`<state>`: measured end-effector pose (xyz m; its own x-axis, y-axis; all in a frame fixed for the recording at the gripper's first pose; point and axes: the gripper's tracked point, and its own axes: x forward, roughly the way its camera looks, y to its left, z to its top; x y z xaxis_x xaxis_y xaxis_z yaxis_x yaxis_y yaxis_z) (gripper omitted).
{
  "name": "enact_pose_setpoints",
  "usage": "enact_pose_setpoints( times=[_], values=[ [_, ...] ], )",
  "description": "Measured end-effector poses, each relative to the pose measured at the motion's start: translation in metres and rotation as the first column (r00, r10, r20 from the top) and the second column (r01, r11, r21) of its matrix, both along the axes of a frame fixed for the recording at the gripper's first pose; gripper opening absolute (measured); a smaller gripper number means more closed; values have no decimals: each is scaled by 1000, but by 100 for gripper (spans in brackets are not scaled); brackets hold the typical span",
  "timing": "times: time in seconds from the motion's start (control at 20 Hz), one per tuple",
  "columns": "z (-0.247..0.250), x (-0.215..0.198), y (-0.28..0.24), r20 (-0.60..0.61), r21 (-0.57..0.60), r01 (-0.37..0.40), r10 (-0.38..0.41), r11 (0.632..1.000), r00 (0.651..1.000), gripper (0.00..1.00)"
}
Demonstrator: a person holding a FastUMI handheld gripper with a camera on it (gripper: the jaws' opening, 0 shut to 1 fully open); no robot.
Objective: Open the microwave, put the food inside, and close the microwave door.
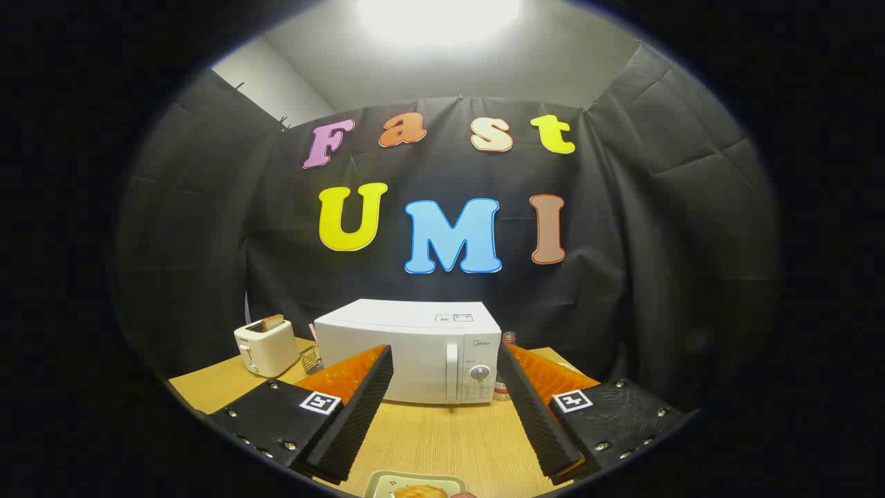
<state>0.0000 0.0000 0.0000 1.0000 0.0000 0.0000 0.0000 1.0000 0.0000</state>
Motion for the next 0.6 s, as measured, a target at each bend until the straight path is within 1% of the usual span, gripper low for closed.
enact_pose_setpoints(
  times=[0.6],
  values=[
    [2, 9, -13, 3, 3, 27, -27, 1000, 1000, 96]
  ],
)
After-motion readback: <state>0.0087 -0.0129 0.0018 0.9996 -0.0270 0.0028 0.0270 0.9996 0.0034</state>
